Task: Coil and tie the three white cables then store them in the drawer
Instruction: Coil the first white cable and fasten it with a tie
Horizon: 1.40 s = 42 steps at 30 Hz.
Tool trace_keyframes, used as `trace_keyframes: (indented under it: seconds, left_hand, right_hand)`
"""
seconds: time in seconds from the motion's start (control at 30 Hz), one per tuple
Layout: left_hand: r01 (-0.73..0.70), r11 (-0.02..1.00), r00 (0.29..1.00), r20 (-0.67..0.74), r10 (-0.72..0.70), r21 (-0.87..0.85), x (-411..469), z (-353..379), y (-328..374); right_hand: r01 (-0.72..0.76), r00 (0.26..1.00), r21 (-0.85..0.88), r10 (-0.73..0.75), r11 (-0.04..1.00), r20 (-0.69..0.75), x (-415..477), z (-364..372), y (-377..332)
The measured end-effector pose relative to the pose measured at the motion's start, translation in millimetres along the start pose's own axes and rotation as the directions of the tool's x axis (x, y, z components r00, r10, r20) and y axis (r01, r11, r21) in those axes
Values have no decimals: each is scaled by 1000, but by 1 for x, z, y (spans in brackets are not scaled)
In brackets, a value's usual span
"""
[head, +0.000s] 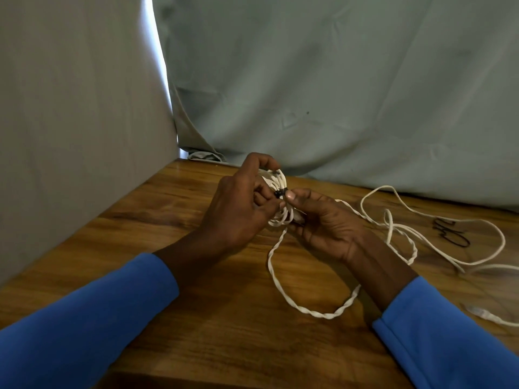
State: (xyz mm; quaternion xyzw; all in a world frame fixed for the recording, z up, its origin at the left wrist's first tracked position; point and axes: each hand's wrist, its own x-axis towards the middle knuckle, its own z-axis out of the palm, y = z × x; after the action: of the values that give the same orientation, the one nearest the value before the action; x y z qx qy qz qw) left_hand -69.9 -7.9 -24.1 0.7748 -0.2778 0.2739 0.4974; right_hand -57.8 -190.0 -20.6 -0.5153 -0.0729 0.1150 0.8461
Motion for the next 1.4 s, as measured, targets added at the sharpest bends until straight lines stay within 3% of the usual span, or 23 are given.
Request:
trace_keyframes:
  seconds: [0.1, 0.2, 0.37, 0.53, 0.63, 0.93, 1.07, 1.23, 1.4]
  left_hand:
    - [-18, 1000, 996, 89, 16, 24, -1, 0, 0]
    - [-53, 997, 992, 119, 46, 58, -2, 1, -1]
    - [-81, 996, 988, 135, 75, 41, 7, -8, -7]
    - [-218, 961, 971, 140, 196, 170, 13, -15, -10]
    - [-206, 963, 973, 138, 184, 171, 14, -17, -12]
    - [-107, 984, 979, 190, 80, 140, 12, -16, -6]
    - [-116, 977, 982, 168, 86, 179, 10, -13, -7]
    - [-234, 923, 968, 163, 192, 305, 8, -10, -13]
    - [-251, 883, 963, 195, 186, 398, 9, -12, -18]
  right_hand:
    - [-48, 993, -48, 52, 998, 103, -3, -7, -5]
    - [-30, 993, -144, 47, 989, 112, -4, -9, -6]
    - [144, 988, -228, -129, 963, 79, -1, -8, -7]
    - [248, 968, -390, -239, 887, 73, 2, -11, -7]
    - [301, 950, -514, -300, 803, 89, 2, -10, -6]
    - [348, 924, -674, -360, 652, 129, -2, -10, -6]
    - [376, 909, -664, -397, 647, 127, -2, -8, -5]
    - [375, 910, -637, -399, 674, 114, -3, -7, 0]
    - [305, 950, -501, -295, 810, 102, -6, 0, 3]
